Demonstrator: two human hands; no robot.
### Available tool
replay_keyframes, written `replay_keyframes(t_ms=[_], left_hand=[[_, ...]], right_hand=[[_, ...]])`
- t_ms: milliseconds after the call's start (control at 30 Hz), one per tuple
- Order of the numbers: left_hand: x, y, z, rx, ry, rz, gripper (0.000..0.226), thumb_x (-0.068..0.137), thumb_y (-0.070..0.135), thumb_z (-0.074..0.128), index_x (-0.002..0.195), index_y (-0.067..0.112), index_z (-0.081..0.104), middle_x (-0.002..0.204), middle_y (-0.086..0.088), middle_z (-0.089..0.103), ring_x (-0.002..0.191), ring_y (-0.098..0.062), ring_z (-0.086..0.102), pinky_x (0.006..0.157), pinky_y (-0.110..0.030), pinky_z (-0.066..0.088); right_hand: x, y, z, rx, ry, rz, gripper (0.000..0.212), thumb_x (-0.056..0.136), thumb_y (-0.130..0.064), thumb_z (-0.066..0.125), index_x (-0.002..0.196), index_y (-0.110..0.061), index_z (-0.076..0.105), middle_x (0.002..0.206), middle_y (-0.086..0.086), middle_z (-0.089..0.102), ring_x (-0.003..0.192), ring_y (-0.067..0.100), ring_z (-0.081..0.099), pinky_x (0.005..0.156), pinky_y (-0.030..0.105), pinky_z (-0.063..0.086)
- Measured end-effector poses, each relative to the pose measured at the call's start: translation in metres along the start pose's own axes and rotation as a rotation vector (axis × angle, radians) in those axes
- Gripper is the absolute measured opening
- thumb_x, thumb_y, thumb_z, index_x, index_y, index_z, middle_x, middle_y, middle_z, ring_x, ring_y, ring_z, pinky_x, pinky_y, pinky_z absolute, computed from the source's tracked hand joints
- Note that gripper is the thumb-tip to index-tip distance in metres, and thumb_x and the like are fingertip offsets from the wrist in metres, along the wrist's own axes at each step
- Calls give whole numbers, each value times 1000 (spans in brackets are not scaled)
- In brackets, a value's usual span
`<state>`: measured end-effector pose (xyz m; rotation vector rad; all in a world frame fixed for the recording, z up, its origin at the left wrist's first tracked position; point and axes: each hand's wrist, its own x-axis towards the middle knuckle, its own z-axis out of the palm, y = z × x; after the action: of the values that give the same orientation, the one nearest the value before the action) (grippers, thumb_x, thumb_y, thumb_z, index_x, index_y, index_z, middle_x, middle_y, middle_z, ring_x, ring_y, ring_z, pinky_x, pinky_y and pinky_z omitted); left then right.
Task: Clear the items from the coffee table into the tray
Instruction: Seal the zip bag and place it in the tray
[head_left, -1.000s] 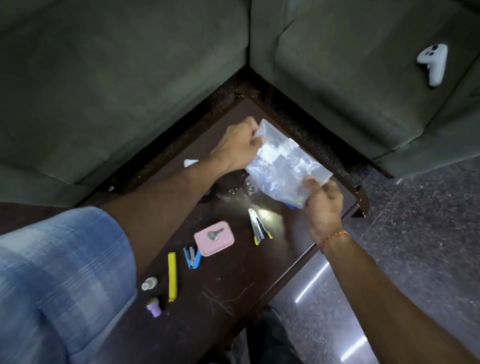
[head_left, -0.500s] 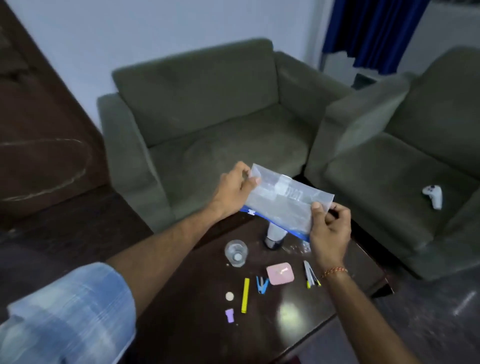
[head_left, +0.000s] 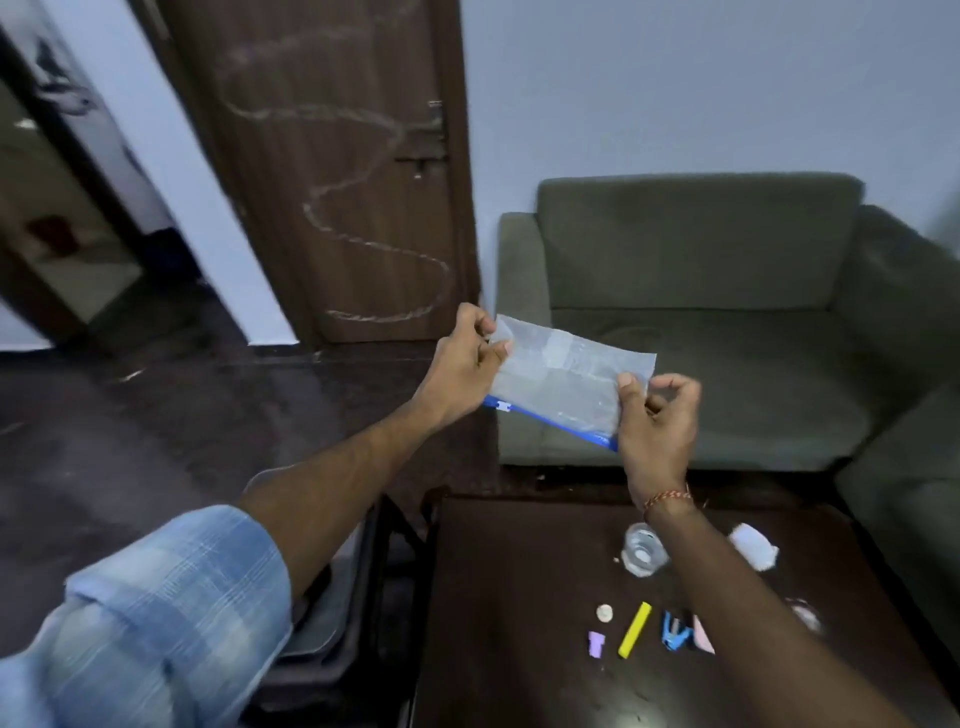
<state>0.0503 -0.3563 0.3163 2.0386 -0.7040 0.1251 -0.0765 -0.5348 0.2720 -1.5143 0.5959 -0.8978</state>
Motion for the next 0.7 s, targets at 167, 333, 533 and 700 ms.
replay_keyframes(t_ms=[167, 333, 533, 700], left_hand=[[-53, -65, -92, 61, 121, -123, 15, 94, 16, 56, 88, 22, 43, 53, 13, 44, 48, -2, 38, 49, -11, 31], [-103, -135, -185, 106, 191, -248, 17, 95, 15, 57, 87, 30, 51, 62, 17, 50, 55, 1, 43, 54, -11, 35], [-167, -223, -278, 139, 189, -469, 4, 94, 26, 61, 93, 22, 60, 77, 8, 56, 64, -1, 49, 59, -15, 37], [-228, -271, -309, 148, 113, -666, 12, 91, 28, 66, 90, 16, 64, 85, -1, 62, 74, -13, 54, 63, -22, 41]], right_hand=[[-52, -7, 95, 23, -194, 10, 21, 85, -35, 67, 77, -34, 48, 61, -10, 52, 55, 7, 45, 54, 29, 41], [-124, 3, 194, 6, -347, 72, 19, 83, -43, 66, 72, -36, 52, 61, -12, 54, 54, 5, 47, 57, 30, 43], [-212, 25, 294, -107, -437, 113, 20, 79, -45, 69, 71, -29, 61, 62, -16, 64, 56, -4, 55, 59, 19, 46], [-276, 56, 319, -323, -609, 161, 21, 80, -41, 69, 70, -23, 63, 66, -11, 67, 64, 3, 61, 62, 27, 51]])
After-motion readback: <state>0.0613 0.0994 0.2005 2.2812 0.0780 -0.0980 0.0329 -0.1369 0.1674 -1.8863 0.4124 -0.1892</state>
